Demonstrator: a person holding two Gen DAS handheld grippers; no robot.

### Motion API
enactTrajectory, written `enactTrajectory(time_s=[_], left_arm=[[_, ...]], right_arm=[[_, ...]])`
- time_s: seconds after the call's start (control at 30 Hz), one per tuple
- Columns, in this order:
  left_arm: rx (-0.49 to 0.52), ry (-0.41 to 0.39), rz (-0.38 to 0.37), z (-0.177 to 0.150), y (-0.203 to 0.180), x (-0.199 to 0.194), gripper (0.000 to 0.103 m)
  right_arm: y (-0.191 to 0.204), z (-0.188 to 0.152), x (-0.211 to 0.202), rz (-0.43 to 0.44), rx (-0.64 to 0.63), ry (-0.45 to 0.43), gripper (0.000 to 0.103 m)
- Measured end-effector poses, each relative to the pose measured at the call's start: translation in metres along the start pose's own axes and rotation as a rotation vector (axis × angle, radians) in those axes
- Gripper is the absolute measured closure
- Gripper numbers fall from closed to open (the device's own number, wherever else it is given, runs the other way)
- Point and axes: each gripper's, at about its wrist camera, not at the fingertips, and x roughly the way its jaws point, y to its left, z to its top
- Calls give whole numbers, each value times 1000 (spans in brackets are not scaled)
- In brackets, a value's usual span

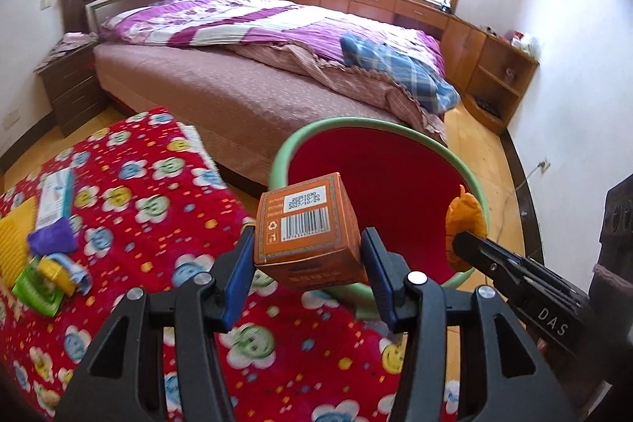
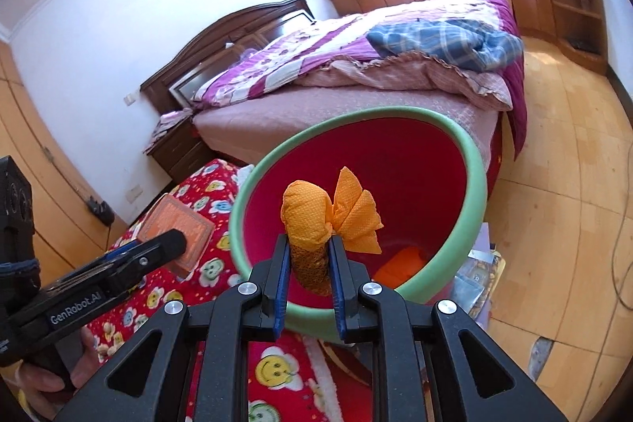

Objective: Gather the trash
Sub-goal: 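Open the right tool to drop the bow-tied bag while the left tool drops the box into the bucket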

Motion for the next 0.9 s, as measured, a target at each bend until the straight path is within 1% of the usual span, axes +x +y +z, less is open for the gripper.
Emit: enactTrajectory(time_s=[0.1,0.17,0.2,0.43,0.57,0.77,0.8,0.9], left_arm=[[20,1,-38,4,-8,11,50],[33,-2,-51,5,-12,15,50],[39,-6,-49,5,-14,17,50],[4,-25,-56,8,-10,15,48],[-4,-8,-56,5,-4,11,47],[-30,17,-39,-10,9,3,47],[-34,17,-32,-11,11,1,46],[-38,18,9,-14,16,0,36]], right_arm=[[-7,2,5,8,25,9,82],[-12,3,8,22,45,14,80],[-14,3,8,24,52,13,78],[-22,4,10,23,79,14,74],[-23,3,8,27,80,10,73],[-18,2,5,32,64,15,73],[-17,1,5,35,63,16,72],[-15,0,3,37,62,18,72]])
